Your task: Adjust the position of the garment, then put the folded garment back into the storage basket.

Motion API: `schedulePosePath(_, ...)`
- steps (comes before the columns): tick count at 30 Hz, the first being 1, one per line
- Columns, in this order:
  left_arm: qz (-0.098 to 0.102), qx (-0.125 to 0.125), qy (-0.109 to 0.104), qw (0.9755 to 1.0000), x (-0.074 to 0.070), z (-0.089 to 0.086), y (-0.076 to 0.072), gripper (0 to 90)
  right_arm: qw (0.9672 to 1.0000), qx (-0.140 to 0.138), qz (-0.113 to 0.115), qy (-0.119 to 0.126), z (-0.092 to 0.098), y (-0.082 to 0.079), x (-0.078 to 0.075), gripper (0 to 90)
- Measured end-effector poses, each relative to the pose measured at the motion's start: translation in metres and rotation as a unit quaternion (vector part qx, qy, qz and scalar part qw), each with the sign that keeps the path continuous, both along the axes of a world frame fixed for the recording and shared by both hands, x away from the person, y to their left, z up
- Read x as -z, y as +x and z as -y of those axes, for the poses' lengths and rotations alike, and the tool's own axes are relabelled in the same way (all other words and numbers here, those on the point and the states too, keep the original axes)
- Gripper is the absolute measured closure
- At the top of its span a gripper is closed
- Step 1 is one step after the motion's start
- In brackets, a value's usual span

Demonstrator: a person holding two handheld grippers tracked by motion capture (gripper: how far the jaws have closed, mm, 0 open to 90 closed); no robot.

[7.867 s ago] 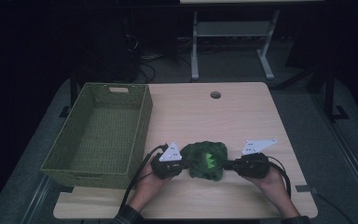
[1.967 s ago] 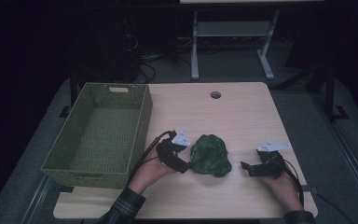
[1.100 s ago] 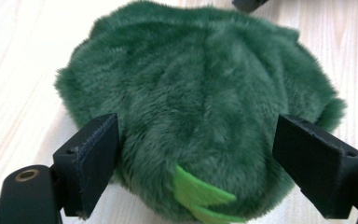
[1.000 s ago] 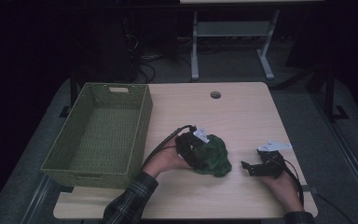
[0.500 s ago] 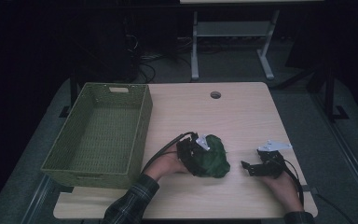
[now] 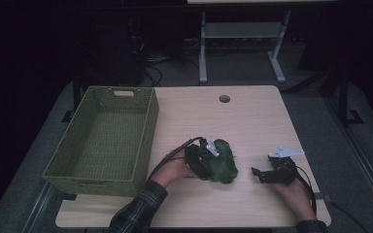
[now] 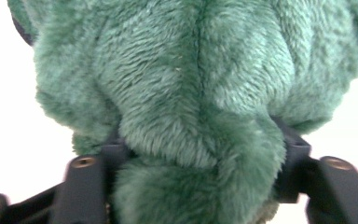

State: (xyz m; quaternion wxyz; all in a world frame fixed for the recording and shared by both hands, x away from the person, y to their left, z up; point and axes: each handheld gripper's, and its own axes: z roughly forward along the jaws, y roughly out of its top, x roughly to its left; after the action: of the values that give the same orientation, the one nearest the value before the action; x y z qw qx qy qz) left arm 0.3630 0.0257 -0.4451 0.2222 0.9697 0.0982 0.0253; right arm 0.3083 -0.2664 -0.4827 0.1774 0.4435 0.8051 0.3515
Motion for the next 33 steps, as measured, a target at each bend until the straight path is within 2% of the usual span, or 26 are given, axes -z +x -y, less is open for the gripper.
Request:
schedulePosePath(4,-0.006,0.0,-0.001,1.0,-0.001,0.0,0.002,56.1,1.0,-0.001,0.001,-0.001,0.0,0.0,0.0,13.6)
schedulePosePath(8,-0.015,-0.008,-0.008,0.9998,-0.002,-0.002,0.004,62.2,1.0,-0.001,0.001,-0.001,0.0,0.0,0.0,13.6)
schedulePosePath(18,-0.031,-0.025,-0.03,0.9987,-0.011,-0.008,0.005,64.1,1.0,0.001,0.0,0.0,0.0,0.0,0.0,13.6)
schedulePosePath(27,-0.038,-0.039,-0.044,0.9975,-0.035,-0.016,0.001,64.7,1.0,0.001,-0.001,0.0,0.0,0.0,0.0,13.5)
schedulePosePath(33,-0.031,-0.053,-0.051,0.9968,-0.053,-0.024,0.0,64.6,1.0,0.002,-0.001,0.001,0.0,0.0,0.0,13.5)
